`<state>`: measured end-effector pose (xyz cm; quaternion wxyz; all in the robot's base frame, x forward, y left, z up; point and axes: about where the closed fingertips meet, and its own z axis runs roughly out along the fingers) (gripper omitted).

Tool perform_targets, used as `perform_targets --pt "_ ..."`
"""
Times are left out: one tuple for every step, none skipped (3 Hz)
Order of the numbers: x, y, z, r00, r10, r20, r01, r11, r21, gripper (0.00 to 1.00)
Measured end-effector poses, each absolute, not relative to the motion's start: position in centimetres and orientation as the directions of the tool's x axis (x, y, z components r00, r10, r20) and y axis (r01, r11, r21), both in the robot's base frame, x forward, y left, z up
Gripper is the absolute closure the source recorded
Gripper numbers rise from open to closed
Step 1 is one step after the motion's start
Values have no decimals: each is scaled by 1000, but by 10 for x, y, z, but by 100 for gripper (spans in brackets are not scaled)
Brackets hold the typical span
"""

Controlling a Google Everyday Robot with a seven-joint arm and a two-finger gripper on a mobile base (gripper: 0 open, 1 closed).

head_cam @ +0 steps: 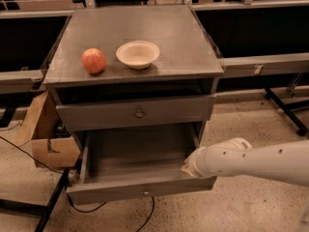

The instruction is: Close middle drawer

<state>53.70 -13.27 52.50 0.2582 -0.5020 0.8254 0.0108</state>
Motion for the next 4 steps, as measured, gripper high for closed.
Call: perform_targets --pt "511 -128 509 -398 -808 -434 -850 503 -156 89" --pt "501 -130 483 -474 -781 -406 -844 535 -43 100" --pt "488 -146 455 -568 -764 -307 -811 583 50 100" --pt "483 -169 426 -705 -686 -180 -709 692 136 100"
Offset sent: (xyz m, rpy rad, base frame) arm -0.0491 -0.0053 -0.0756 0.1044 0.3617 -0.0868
